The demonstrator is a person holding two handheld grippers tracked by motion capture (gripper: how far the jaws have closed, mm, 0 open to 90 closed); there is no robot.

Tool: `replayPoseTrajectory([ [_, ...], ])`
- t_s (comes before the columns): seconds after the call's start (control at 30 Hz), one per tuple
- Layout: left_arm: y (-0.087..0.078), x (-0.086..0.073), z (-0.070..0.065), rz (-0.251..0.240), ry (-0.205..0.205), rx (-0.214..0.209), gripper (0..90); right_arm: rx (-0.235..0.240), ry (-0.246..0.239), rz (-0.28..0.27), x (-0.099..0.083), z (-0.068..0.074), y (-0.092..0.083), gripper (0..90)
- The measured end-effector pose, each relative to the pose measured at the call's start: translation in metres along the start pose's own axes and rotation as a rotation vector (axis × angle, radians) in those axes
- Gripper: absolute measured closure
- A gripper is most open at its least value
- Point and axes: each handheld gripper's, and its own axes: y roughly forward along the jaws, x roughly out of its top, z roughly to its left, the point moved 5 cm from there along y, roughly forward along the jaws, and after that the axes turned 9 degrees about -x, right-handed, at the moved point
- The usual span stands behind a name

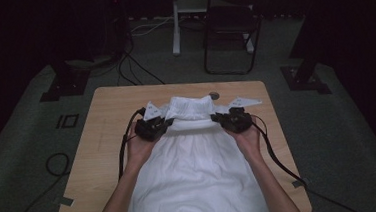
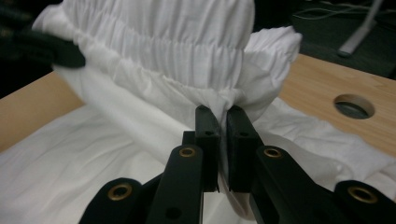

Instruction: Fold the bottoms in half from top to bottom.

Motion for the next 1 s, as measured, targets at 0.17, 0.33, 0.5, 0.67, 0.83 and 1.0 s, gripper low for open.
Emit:
replayPoseTrajectory([
  [0.17, 0.004, -0.047, -0.025, 0.087, -0.015, -0.052, 84.3, 0.043, -0.019, 0.075, -0.044, 0.019, -0.009, 85.1],
  [0.33, 0.031, -0.107, -0.036, 0.229, -0.09, -0.106, 84.1, 0.062, -0.004, 0.203, -0.099, 0.029, 0.006, 85.1],
  [0.5, 0.044, -0.123, -0.033, 0.264, -0.094, -0.085, 83.8, 0.06, 0.014, 0.261, -0.126, 0.03, 0.023, 85.0],
  [0.67, 0.051, -0.12, -0.023, 0.26, -0.087, -0.06, 83.7, 0.03, -0.006, 0.269, -0.124, 0.028, 0.035, 85.1],
  [0.83, 0.061, -0.113, -0.009, 0.258, -0.091, -0.011, 83.7, -0.005, -0.028, 0.266, -0.115, 0.022, 0.048, 85.1],
  [1.0, 0.075, -0.104, 0.008, 0.258, -0.107, 0.024, 83.7, -0.028, -0.022, 0.263, -0.104, 0.008, 0.066, 85.2],
])
